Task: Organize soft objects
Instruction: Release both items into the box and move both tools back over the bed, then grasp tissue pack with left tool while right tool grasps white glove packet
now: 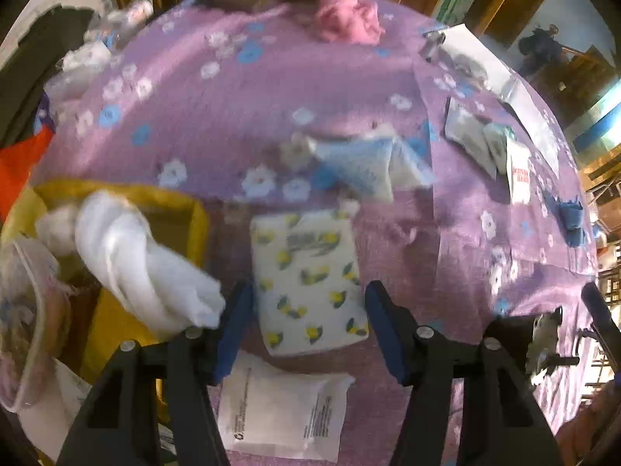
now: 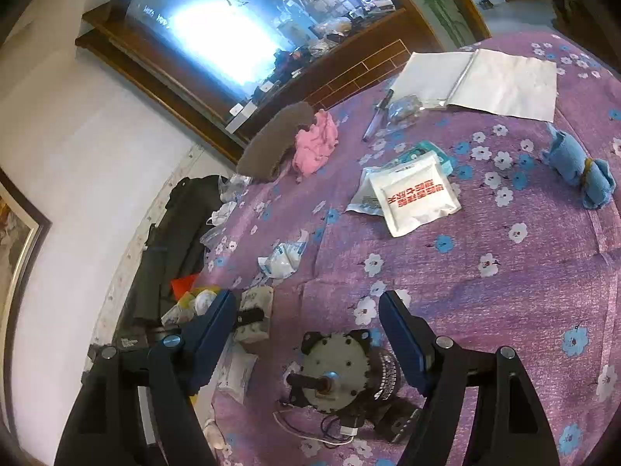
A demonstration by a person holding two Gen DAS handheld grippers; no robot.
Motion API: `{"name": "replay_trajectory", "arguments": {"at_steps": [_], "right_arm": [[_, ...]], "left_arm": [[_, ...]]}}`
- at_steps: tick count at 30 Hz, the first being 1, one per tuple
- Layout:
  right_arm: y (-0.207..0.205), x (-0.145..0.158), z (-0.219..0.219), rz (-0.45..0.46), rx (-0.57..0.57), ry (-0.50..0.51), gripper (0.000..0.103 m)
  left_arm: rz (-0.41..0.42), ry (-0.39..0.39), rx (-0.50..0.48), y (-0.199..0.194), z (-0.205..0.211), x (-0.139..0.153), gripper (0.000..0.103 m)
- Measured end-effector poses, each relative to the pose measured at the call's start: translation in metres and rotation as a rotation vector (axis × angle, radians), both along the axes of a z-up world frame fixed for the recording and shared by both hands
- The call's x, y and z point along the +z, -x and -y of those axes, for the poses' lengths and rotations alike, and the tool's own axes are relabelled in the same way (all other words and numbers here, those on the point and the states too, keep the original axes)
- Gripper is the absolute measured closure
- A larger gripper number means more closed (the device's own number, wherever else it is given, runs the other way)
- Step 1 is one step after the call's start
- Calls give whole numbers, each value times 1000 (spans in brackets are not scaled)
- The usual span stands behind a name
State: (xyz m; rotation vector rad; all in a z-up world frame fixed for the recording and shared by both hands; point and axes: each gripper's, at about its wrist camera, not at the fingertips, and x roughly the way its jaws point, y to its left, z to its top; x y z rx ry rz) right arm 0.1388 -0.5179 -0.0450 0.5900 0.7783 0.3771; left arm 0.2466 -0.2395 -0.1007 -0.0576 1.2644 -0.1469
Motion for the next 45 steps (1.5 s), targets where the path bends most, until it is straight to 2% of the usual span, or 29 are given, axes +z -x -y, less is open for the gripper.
{"name": "replay_trajectory", "arguments": {"at_steps": [4,5,7,9,13,16,21,23,25,29,33,35,39,45], "right_arm": [[-3,-3,9,-20,-20,-6,23],[-5,-3,10,-25,-22,-1,23],[-8,-1,14,-46,-27,2,23],[-16,5,18,-72,-33,26,23],[-50,10,21,-122,-57,158,20],[-88,-2,25,-176,-50,199,20],[-143,-35,32,-254,-60,281,20],[-155,-44,36,-269,-55,275,20],[-163,-55,41,-286,-52,211,19],[-161,-56,27,-260,-41,245,14],[-163,-59,-6,-268,-13,477,15],[-163,-58,-10,-278,-33,524,23],[-159,-55,-2,-277,-36,494,33],[-130,-41,8,-254,-33,434,35]], "left_arm": [[30,-30,-32,12,6,1,43],[39,-35,-30,12,6,1,53],[47,-35,-35,16,5,2,53],[70,-3,-30,25,2,7,54],[155,95,-35,51,1,20,54],[200,175,-48,66,0,26,54],[226,201,-74,69,-2,28,54],[223,218,-84,70,-4,28,54],[225,229,-97,72,-6,29,54],[209,245,-106,73,-10,27,54],[208,256,-104,75,-15,28,54],[209,254,-98,77,-17,29,54],[209,258,-91,80,-21,30,54],[228,281,-90,98,-26,43,54]]}}
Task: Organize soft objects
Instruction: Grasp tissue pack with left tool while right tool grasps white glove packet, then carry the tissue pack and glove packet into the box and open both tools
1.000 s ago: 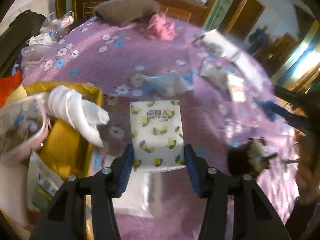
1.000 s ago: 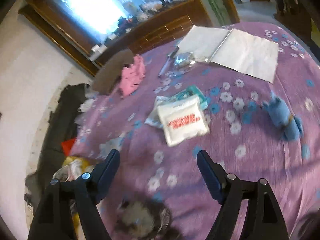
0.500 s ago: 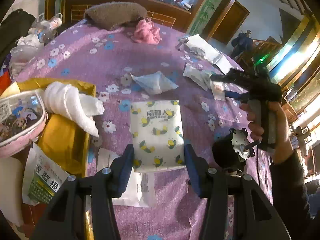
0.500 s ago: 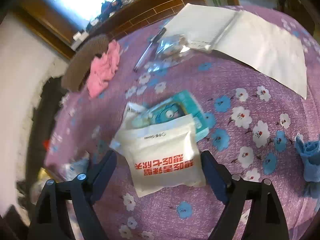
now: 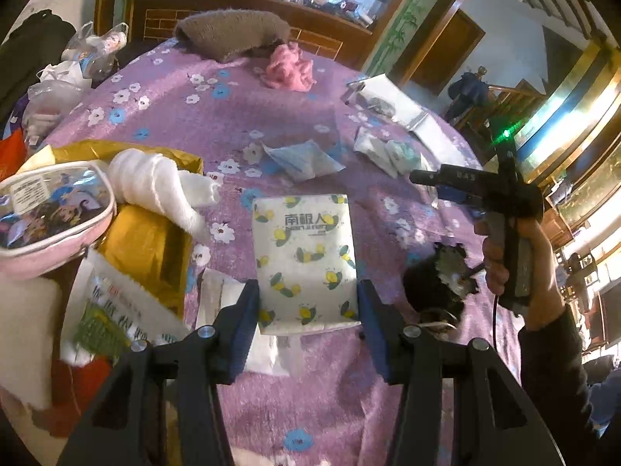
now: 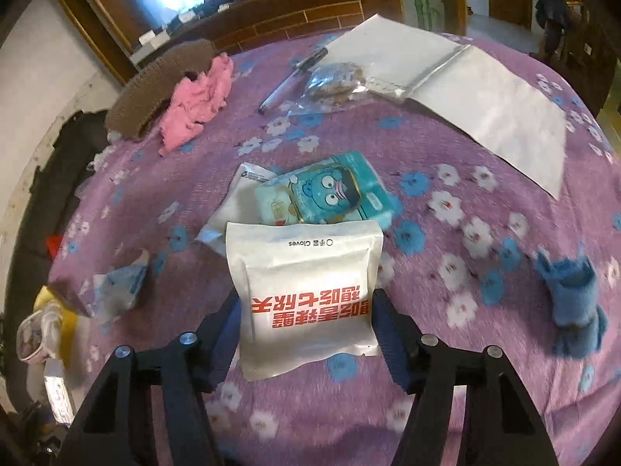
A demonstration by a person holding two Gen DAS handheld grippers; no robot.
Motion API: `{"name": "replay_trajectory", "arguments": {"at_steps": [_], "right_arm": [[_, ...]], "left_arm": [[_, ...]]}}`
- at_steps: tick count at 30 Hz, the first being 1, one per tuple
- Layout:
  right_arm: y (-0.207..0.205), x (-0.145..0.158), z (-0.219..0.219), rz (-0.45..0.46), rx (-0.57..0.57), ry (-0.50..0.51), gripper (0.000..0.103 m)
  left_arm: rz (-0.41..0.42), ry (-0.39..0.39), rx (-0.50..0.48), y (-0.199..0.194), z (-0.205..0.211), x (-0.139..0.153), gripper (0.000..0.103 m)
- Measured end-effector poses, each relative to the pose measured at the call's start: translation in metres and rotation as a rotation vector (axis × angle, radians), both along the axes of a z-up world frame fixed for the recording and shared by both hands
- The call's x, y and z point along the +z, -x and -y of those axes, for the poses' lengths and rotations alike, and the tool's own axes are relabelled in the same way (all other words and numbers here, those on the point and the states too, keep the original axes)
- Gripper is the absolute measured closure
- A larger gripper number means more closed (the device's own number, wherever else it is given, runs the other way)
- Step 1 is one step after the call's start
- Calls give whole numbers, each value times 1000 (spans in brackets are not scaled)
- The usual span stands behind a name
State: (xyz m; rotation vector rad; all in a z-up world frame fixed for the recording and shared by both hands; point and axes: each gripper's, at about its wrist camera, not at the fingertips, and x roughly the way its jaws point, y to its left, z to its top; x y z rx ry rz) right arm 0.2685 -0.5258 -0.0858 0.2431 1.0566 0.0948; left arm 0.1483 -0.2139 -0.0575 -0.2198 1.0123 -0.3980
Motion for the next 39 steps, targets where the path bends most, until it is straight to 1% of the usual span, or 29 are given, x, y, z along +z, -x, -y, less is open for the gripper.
{"name": "replay_trajectory", "arguments": {"at_steps": [2,5,7,9,11,12,15,17,19,22,24,27,29,32,36,38,39], "right_arm": [[13,12,-4,28,9,-20,35],[44,42,-18,91,37,-70,35],[73,62,-37,140,79,-108,35],[102,77,-68,178,140,-135,35],[126,83,-96,187,192,-174,34],[139,85,-113,188,229,-212,34],[163,83,-156,186,303,-267,34],[176,75,-188,176,356,-307,34],[186,68,-215,172,384,-317,34],[194,58,-253,162,437,-321,34],[196,55,-273,164,462,-288,33],[188,49,-292,154,480,-256,33],[185,47,-297,160,479,-229,33],[178,43,-304,158,469,-205,32],[164,39,-312,155,464,-178,31],[157,36,-316,148,452,-175,31],[154,34,-317,144,447,-173,30]], "left_arm": [[15,11,3,10,-2,8,54],[34,34,0,28,-9,21,54],[55,44,7,42,-18,31,54],[70,43,28,58,-33,39,54],[90,41,58,75,-52,48,54],[100,34,80,85,-65,52,53],[114,20,133,104,-96,58,53],[112,11,158,112,-113,56,53],[90,5,178,117,-135,47,53],[65,-17,205,124,-155,32,53],[56,-44,215,127,-161,24,53],[53,-74,203,127,-162,17,53],[52,-84,194,126,-163,12,53],[24,-79,194,121,-165,4,53],[36,-88,200,119,-168,2,53],[23,-86,202,118,-169,0,53],[34,-88,194,118,-167,0,51]]}}
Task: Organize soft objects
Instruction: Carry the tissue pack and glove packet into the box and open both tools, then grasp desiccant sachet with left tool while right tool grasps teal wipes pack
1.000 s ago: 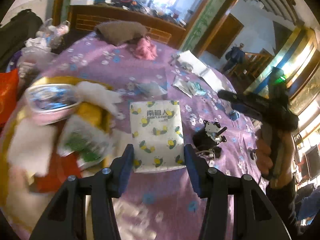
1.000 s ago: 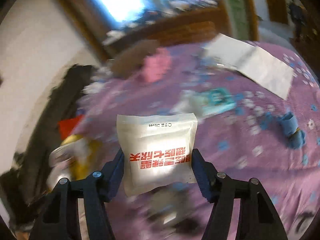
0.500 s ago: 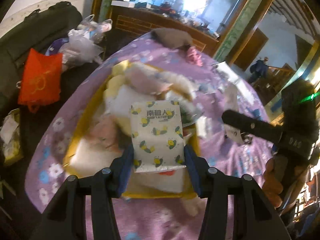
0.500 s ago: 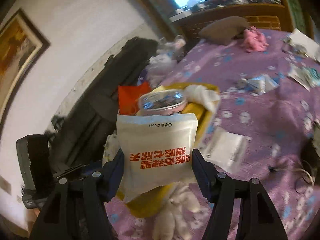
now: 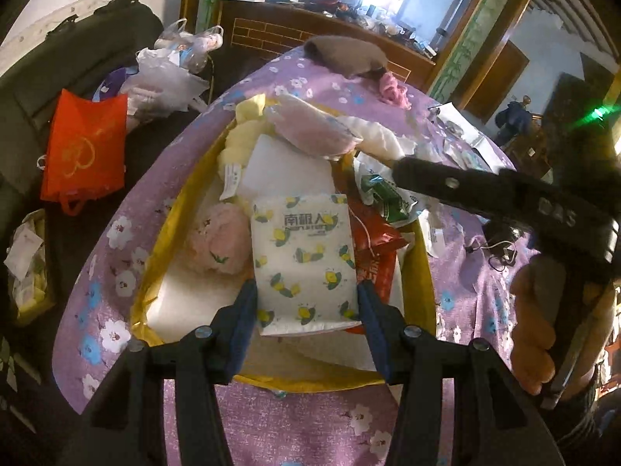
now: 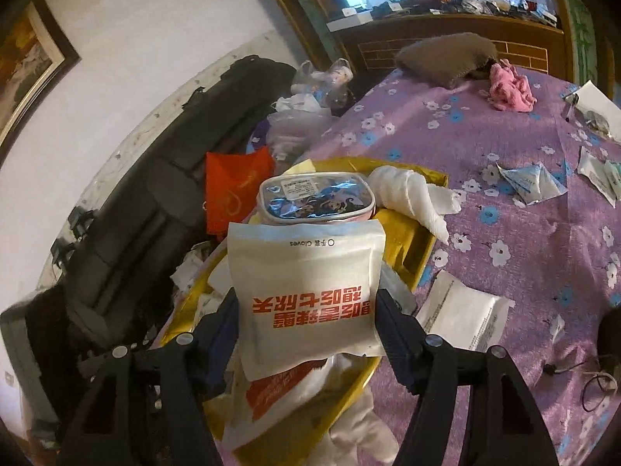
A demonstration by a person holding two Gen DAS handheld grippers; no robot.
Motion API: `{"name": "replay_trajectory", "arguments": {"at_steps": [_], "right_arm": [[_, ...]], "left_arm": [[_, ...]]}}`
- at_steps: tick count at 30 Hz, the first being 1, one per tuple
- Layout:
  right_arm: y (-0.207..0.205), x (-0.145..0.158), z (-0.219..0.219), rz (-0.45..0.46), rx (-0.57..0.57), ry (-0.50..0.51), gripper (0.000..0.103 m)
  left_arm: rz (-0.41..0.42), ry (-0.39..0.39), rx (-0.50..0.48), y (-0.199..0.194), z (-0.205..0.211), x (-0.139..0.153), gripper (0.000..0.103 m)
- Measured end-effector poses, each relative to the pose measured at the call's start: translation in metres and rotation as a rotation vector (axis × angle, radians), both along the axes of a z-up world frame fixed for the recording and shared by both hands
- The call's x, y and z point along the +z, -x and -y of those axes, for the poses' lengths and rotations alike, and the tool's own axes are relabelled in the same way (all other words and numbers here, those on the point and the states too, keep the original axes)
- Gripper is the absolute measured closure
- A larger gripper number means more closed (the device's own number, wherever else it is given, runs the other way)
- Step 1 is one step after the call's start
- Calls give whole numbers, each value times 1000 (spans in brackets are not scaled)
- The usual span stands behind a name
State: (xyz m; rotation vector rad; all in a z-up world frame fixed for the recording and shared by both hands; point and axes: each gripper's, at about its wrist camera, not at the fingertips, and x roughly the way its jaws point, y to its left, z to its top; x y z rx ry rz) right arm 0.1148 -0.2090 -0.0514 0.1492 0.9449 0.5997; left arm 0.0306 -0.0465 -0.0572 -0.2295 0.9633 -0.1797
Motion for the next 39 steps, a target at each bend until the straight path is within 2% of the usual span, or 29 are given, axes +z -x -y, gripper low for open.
{"name": "replay_trajectory", "arguments": {"at_steps": [2,8,11,15,19,25,29,32,36,39], "right_arm": [[-5,-2,-2,0,-9,6,29],[-11,-3,-5,-19,35,-81,21],[-9,5,0,-8,34,-131,19],[2,30,14,52,28,-165,17],[22,55,54,115,-5,-197,17],[34,66,131,129,-114,-185,17],[23,64,193,116,-199,-205,17],[8,56,236,91,-255,-222,17],[-9,41,284,63,-340,-234,17],[-11,22,317,43,-397,-307,17]], "left_arm": [[4,-8,-1,0,1,-1,49],[9,30,13,3,-3,3,28],[56,38,13,12,-2,17,27],[97,32,-9,20,10,32,26],[112,37,-51,20,32,43,26],[105,77,-157,2,78,53,26],[103,40,-233,-19,115,57,26],[54,82,-305,-52,143,56,26],[-14,75,-332,-115,179,47,26],[-48,62,-345,-156,197,34,26]]}}
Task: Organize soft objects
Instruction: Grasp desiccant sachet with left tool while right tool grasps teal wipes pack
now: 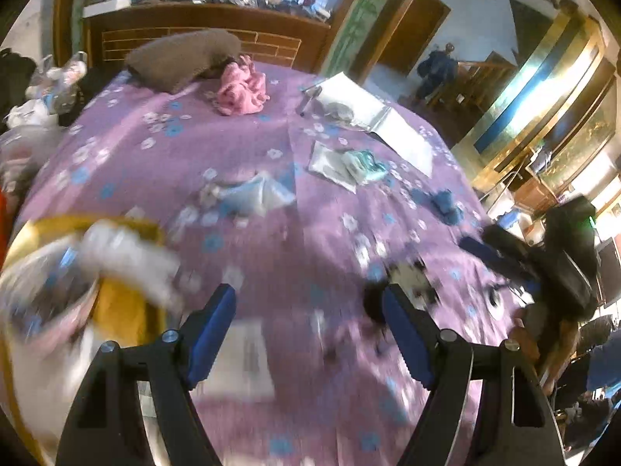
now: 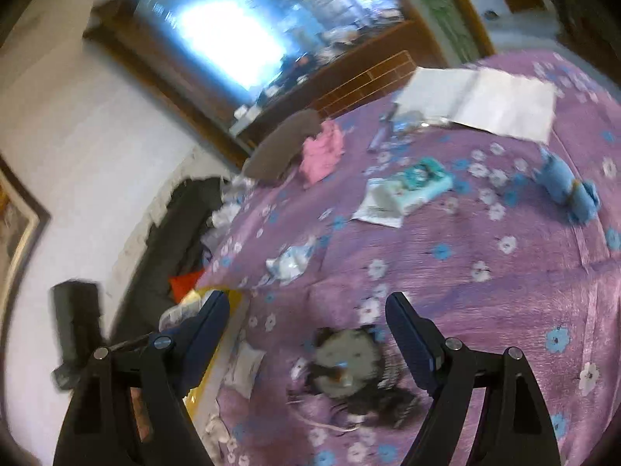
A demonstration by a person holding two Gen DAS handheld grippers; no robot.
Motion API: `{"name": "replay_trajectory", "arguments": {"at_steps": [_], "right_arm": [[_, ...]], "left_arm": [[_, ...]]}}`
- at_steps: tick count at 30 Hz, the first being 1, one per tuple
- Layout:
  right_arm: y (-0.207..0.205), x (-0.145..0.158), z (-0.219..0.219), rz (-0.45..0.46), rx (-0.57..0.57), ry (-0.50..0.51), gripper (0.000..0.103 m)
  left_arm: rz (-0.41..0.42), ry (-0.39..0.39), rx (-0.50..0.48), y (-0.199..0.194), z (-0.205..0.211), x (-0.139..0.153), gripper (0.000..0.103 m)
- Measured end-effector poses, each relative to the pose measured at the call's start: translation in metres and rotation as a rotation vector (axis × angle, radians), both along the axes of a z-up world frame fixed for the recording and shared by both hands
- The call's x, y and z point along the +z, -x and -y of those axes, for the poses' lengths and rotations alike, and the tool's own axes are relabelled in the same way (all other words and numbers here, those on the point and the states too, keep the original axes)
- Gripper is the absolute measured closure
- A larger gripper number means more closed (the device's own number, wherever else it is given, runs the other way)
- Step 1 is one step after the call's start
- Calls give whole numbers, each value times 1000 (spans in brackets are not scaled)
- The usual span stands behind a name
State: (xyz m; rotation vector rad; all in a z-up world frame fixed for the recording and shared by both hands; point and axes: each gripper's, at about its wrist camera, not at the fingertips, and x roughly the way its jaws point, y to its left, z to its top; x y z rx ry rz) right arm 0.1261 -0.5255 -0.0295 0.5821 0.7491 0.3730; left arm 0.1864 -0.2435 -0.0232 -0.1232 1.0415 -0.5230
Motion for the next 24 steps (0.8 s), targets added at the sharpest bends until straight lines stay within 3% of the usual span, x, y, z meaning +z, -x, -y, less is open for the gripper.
{"name": "replay_trajectory", "arguments": {"at_steps": [5,8,9,12,15,19,21,24], "right_arm": [[2,-10,27,-14,-61,-49,17],[1,-15,36,-24,-46,-116,17],[1,-17,40,-30,-47,-139,17],[1,-21,42,-42,-75,-113,17],[0,-21,40,-43,-66,-115,17],[1,-21,40,-37,-62,-112,17],[2,-20,39,-35,-69,-94,17],[1,-21,37,-38,-66,-84,17]], "left_arm": [[3,-164,-31,-66,35,-27,26],[-28,-136,-63,-85,43,-33,26],[-7,-206,-78,-92,51,-36,26],[-43,-240,-26,-108,56,-44,26],[-49,-336,-35,-121,67,-55,26],[-95,-388,-14,-131,62,-77,29],[-137,-387,9,-135,55,-86,56],[-139,-347,41,-133,47,-85,58]]}}
